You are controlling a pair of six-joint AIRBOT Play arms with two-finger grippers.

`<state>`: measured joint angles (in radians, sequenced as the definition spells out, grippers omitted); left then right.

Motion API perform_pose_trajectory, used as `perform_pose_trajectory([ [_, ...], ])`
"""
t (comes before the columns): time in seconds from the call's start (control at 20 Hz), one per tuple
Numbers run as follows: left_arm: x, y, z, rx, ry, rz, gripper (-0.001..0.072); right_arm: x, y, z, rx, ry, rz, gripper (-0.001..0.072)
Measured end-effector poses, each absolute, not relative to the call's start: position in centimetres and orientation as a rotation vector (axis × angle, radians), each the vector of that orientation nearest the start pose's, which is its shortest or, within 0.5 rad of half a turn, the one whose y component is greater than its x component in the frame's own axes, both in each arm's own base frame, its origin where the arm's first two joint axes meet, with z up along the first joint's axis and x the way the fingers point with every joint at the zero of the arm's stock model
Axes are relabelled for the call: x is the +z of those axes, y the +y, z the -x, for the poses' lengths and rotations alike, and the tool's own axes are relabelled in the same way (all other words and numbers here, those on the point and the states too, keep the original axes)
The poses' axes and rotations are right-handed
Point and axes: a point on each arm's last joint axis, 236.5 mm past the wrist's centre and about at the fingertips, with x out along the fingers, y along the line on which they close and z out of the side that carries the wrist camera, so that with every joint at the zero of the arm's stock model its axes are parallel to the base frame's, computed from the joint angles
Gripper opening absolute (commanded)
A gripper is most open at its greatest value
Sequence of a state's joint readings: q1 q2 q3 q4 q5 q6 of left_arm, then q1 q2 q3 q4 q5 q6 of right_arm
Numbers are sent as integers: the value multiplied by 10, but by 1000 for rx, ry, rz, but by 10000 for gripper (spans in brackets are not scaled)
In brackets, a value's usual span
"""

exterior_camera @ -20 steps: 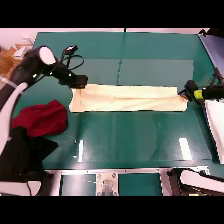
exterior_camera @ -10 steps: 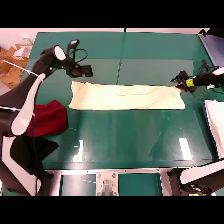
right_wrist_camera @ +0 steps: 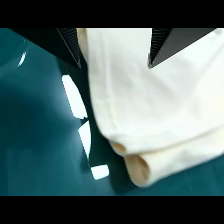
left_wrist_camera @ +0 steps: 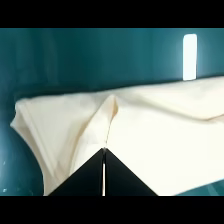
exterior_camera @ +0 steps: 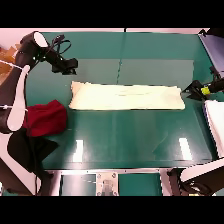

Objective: Fold the shirts.

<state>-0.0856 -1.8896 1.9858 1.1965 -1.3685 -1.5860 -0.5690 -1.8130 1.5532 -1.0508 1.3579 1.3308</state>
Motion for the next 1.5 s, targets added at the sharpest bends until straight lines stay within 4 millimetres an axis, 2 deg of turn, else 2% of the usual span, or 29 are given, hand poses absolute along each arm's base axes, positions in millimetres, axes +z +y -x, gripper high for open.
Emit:
perform_pose_trajectory([
  [0.15, 24, -133, -514, -349, 1309, 270, 22, -87, -137, -424, 69, 1401, -729, 495],
  [0.3, 26, -135, -511, -364, 1318, 284, 22, -99, -121, -432, 158, 1400, -787, 490],
  [0.45, 29, -142, -512, -382, 1308, 303, 22, -112, -101, -442, 236, 1391, -821, 295],
  [0.55, 31, -152, -513, -400, 1296, 307, 22, -119, -88, -446, 275, 1399, -817, 12],
  [0.65, 33, -167, -515, -422, 1276, 297, 21, -117, -81, -449, 309, 1400, -801, 11],
  [0.75, 36, -190, -516, -454, 1243, 283, 21, -107, -80, -453, 335, 1394, -783, 11],
  [0.85, 35, -223, -517, -495, 1207, 266, 21, -89, -86, -453, 340, 1400, -734, 11],
  [0.95, 23, -269, -514, -549, 1183, 249, 21, -46, -82, -458, 376, 1353, -721, 11],
  [1.1, -9, -343, -501, -634, 1167, 248, 21, 15, -72, -454, 409, 1312, -681, 11],
  [1.25, -44, -414, -483, -706, 1158, 314, 21, 75, -49, -445, 474, 1251, -649, 12],
  [1.35, -60, -453, -470, -743, 1156, 376, 21, 108, -34, -439, 524, 1201, -639, 12],
  [1.5, -74, -491, -458, -769, 1145, 454, 21, 145, -16, -434, 593, 1132, -648, 12],
])
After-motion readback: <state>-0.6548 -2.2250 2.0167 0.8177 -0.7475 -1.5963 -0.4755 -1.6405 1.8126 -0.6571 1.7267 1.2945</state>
